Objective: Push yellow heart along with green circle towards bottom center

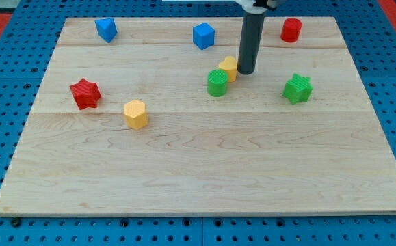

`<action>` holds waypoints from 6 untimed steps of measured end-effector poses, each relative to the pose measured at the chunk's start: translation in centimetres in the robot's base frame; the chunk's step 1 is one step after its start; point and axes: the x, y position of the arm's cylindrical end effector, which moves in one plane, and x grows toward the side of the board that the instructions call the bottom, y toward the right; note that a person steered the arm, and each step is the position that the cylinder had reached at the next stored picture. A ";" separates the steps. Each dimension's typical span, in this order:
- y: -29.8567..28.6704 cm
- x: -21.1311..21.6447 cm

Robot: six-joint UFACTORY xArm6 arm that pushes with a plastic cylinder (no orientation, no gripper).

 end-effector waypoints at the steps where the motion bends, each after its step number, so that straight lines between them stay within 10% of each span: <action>1: 0.6 -5.7; 5: -4.3 9.3; 6: -5.3 7.5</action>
